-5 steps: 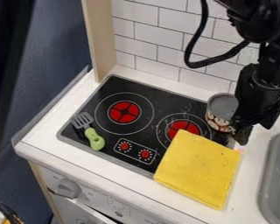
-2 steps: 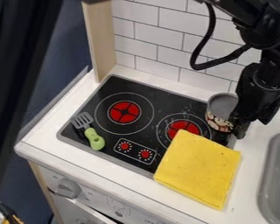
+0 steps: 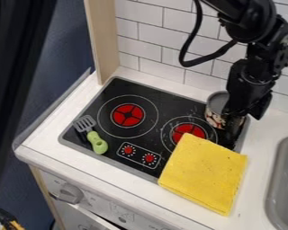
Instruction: Move the can to the top left of the stove
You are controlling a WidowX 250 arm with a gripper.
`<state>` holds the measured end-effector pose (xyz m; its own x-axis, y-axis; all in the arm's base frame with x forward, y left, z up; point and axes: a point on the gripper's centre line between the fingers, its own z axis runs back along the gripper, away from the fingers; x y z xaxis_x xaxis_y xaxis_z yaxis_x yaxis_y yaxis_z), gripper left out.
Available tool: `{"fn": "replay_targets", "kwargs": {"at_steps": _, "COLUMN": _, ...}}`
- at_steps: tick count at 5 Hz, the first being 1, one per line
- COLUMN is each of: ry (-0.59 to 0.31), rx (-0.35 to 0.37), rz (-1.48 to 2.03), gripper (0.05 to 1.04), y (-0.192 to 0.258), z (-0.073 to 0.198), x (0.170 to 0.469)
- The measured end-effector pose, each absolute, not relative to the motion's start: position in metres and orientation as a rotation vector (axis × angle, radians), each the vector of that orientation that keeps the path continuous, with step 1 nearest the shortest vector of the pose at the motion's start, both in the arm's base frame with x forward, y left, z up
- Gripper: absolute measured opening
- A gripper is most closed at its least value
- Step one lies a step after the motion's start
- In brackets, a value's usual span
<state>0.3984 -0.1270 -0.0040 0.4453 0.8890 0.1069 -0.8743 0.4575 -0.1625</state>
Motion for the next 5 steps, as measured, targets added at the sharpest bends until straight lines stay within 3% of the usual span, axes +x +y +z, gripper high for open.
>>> {"fn": "replay_targets", "kwargs": {"at_steps": 2, "ry": -0.167, "rx": -0.081, "rz": 1.179, "gripper": 1.001, "y": -0.096, "z": -0.017, "x": 0.391}}
{"fn": "replay_targets", "kwargs": {"at_steps": 5, "ry": -0.194, "rx": -0.089, "rz": 1.354, "gripper": 1.000, "y": -0.024, "z": -0.014, "x": 0.386}}
